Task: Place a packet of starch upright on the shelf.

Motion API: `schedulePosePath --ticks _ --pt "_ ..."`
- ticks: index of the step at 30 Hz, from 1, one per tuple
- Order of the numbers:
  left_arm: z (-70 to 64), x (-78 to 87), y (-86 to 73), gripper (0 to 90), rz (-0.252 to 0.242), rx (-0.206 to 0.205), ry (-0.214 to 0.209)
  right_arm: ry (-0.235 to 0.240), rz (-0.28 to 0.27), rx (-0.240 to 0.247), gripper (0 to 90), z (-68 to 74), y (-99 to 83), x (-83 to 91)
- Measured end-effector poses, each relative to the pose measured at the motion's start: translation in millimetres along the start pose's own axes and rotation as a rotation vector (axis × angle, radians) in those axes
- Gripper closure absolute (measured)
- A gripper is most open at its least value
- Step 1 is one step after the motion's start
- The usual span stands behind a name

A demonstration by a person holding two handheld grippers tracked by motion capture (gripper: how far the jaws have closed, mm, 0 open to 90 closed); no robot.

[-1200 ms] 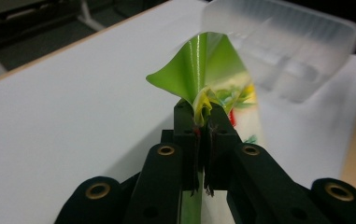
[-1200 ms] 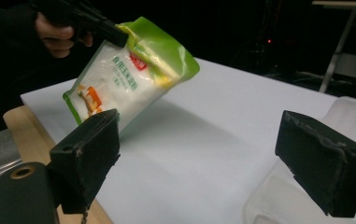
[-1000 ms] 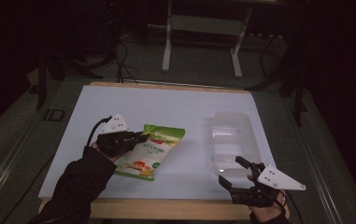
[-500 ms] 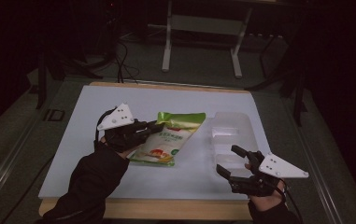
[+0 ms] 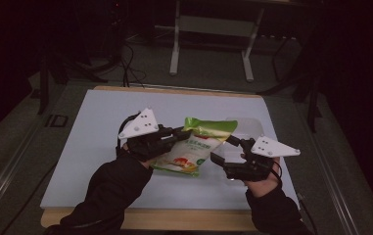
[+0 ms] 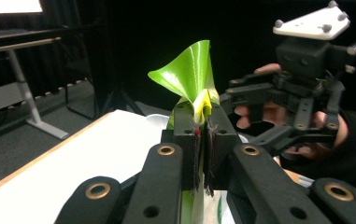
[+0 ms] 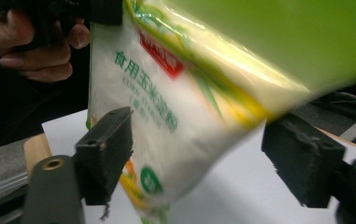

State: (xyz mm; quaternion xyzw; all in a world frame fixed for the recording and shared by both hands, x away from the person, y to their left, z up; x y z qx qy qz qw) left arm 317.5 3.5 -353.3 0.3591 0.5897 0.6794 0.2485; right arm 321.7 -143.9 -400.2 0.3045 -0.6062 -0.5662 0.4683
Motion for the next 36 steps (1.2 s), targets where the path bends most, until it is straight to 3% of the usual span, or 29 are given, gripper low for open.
schedulePosePath --ticks 4,11,14,16,18,20,23,26,36 --pt "-5.2 -6.0 -3.5 86.3 0.010 0.015 -0.026 0.003 0.008 -0.016 30.3 -4.0 -4.6 -5.6" --pt "-8.5 -9.9 -4.5 86.3 0.017 0.014 -0.031 0.026 0.011 -0.079 34.7 -4.2 -11.6 -10.8" --pt "-6.3 -9.8 -6.4 86.3 0.025 0.025 -0.037 0.009 0.029 -0.091 52.5 -6.2 -13.4 -10.8" --pt "-5.3 -10.3 -8.6 86.2 0.034 0.026 -0.033 0.066 0.034 -0.151 65.9 -6.8 -14.3 -9.7" --pt "-4.6 -10.4 -9.9 86.2 0.039 0.022 -0.029 0.084 0.039 -0.165 70.2 -6.9 -14.4 -8.9" --pt "-3.4 -10.7 -11.7 86.1 0.044 0.011 -0.006 0.099 0.055 -0.149 77.8 -6.0 -13.9 -8.0" --pt "-2.1 -10.3 -12.8 86.0 0.044 0.023 -0.013 0.095 0.083 -0.127 82.8 -4.0 -11.3 -6.6" --pt "-1.3 -8.4 -12.4 85.8 0.034 0.035 -0.030 0.079 0.105 -0.099 84.0 -3.0 -5.0 -2.8" --pt "-2.5 -7.9 -11.9 85.4 0.016 0.079 -0.081 0.075 0.099 -0.063 84.3 -6.1 18.7 13.0"
Point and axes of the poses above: each handheld gripper's, and its own axes: x roughly backward along the jaws, y roughly out of its top, z roughly to its left, the point moved 9 cm from there along -x, roughly forward along the jaws, and after that the axes turned 11 degrees about y, right-handed, at the moved point
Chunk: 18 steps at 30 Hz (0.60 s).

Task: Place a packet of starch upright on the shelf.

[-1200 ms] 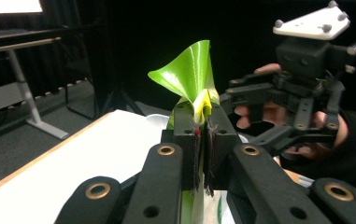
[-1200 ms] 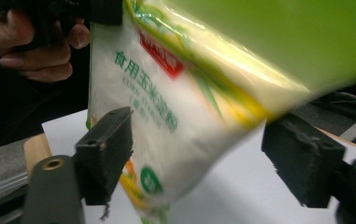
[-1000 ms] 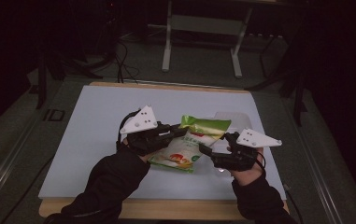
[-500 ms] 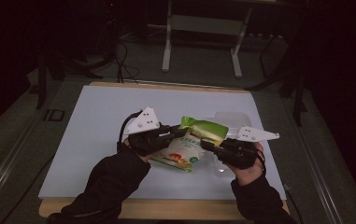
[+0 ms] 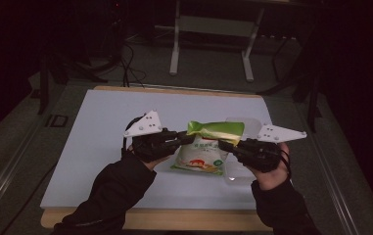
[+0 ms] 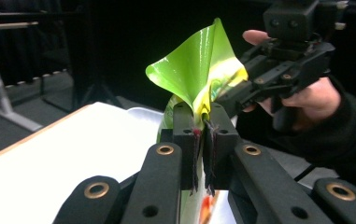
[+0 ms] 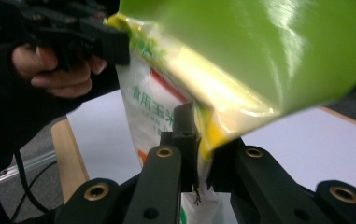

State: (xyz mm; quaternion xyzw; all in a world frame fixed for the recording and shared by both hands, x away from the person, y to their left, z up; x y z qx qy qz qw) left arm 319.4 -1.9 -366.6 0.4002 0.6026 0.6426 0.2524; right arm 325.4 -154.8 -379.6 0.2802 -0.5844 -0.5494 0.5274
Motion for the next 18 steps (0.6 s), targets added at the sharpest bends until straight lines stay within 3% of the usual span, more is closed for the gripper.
schedulePosePath --ticks 6,9,11,12,14,18 --pt "-1.0 -1.5 -1.4 84.0 0.006 0.011 -0.032 -0.008 0.000 0.015 84.5 1.4 3.8 5.8" --pt "-0.3 -1.3 -0.9 76.5 0.001 0.026 -0.050 -0.003 0.000 0.017 84.6 2.2 6.0 9.6" --pt "0.7 -1.1 -1.0 62.9 -0.002 0.031 -0.040 -0.002 -0.007 0.016 84.6 2.4 7.6 11.4" --pt "1.8 0.9 -2.0 58.0 -0.026 0.056 -0.035 -0.001 -0.013 0.019 84.6 1.5 10.3 15.3" --pt "2.0 1.3 -3.0 38.5 -0.033 0.058 -0.029 -0.004 -0.020 0.021 84.6 0.6 11.8 17.4" --pt "5.4 4.8 -13.0 12.2 -0.029 0.048 0.011 -0.025 -0.025 0.033 84.6 -3.1 17.3 27.1"
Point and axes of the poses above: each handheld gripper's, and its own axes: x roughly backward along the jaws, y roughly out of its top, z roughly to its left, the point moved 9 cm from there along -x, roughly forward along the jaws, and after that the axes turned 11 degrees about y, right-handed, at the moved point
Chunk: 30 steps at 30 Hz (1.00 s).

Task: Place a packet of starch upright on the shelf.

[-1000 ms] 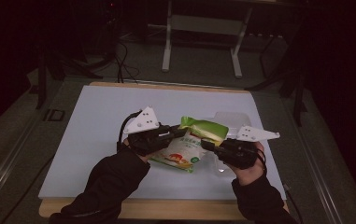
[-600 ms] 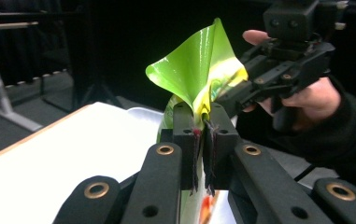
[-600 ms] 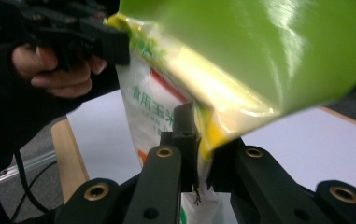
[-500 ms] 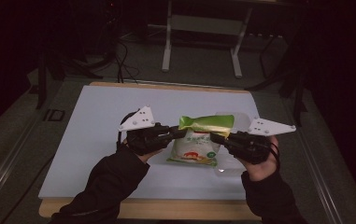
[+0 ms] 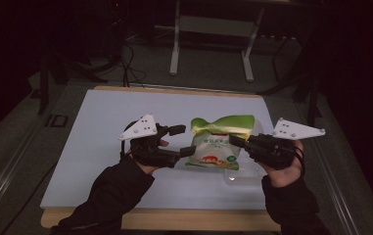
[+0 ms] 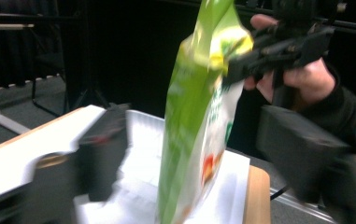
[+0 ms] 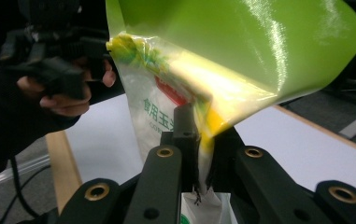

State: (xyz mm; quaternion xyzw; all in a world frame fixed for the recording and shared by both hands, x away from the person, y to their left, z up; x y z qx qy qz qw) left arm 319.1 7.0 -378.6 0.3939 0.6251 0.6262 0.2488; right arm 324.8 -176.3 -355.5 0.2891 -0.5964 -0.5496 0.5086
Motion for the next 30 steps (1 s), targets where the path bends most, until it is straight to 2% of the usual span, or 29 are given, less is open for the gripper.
schedulePosePath --ticks 1,3,5,8,11,14,15,16,17,18,21,25,27,30 --pt "6.0 3.7 -6.7 9.1 0.026 0.010 0.018 -0.019 -0.007 0.010 84.6 -3.4 4.8 7.1" --pt "10.3 8.2 -14.2 1.3 0.058 0.037 0.004 -0.030 -0.015 0.014 84.6 -6.4 8.5 13.6" --pt "12.6 11.1 -17.7 0.9 0.062 0.043 -0.001 -0.047 -0.025 0.014 84.6 -10.8 13.0 22.5" --pt "25.6 22.1 -36.1 0.0 0.092 0.065 0.029 -0.071 -0.032 0.006 84.6 -18.1 15.9 34.8" --pt "31.3 28.0 -45.6 0.0 0.094 0.080 0.039 -0.090 -0.027 -0.007 84.6 -25.7 13.6 45.8" --pt "39.4 38.7 -68.4 0.0 0.092 0.105 0.074 -0.104 -0.015 -0.010 84.5 -31.7 8.8 54.8" --pt "39.4 38.7 -68.4 0.0 0.092 0.105 0.074 -0.104 -0.015 -0.010 84.5 -31.7 8.8 54.8" --pt "40.1 41.5 -80.3 0.0 0.101 0.132 0.068 -0.107 -0.006 -0.009 84.5 -36.0 3.6 62.2" --pt "40.4 42.8 -87.1 0.0 0.107 0.141 0.068 -0.106 -0.002 -0.008 84.5 -37.6 1.6 64.4" --pt "40.4 42.8 -87.1 0.0 0.107 0.141 0.068 -0.104 0.006 -0.014 84.5 -39.3 -1.2 67.2" --pt "41.3 46.4 -107.7 0.0 0.130 0.162 0.073 -0.110 0.035 -0.020 84.5 -44.6 -10.0 73.8" --pt "42.1 47.6 -114.0 0.0 0.118 0.181 0.080 -0.123 0.081 -0.043 84.5 -50.8 -22.8 77.3" --pt "41.7 47.3 -114.9 0.0 0.116 0.183 0.080 -0.122 0.086 -0.050 84.6 -53.1 -26.2 76.8" --pt "39.5 43.5 -119.6 0.0 0.126 0.181 0.076 -0.110 0.117 -0.073 84.6 -59.7 -40.2 70.4"
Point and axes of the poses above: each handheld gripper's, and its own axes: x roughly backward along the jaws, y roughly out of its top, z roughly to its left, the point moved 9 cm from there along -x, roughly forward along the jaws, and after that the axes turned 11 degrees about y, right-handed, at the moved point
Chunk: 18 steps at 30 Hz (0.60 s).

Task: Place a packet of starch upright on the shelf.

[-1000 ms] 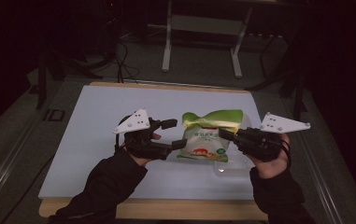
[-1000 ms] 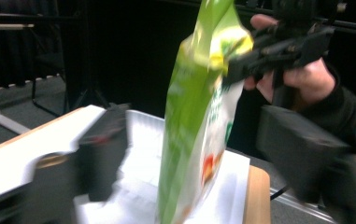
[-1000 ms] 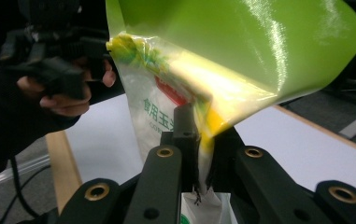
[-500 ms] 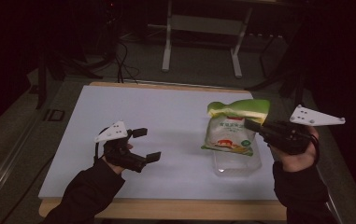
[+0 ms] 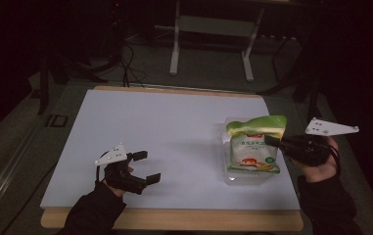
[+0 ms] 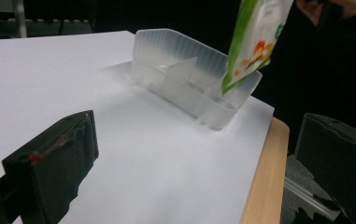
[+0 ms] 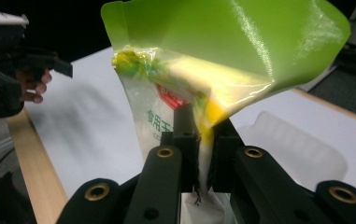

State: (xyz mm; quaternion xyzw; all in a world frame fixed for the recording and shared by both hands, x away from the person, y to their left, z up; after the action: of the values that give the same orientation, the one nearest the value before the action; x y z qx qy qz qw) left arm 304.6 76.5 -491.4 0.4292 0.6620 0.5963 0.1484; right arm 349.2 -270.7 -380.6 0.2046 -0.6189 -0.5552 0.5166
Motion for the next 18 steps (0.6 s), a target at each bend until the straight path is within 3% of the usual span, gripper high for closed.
schedulePosePath --ticks 11,15,18 --pt "1.2 -4.7 -8.1 0.0 0.007 0.004 -0.004 0.033 0.038 -0.059 84.6 -8.3 -32.8 -27.8" --pt "3.9 -5.4 -11.1 0.0 0.009 0.016 -0.002 0.065 -0.031 -0.115 84.6 -11.6 -42.1 -25.1" --pt "5.2 -5.6 -13.0 0.0 0.011 0.018 -0.003 0.056 -0.065 -0.137 84.7 -15.8 -53.4 -19.0"
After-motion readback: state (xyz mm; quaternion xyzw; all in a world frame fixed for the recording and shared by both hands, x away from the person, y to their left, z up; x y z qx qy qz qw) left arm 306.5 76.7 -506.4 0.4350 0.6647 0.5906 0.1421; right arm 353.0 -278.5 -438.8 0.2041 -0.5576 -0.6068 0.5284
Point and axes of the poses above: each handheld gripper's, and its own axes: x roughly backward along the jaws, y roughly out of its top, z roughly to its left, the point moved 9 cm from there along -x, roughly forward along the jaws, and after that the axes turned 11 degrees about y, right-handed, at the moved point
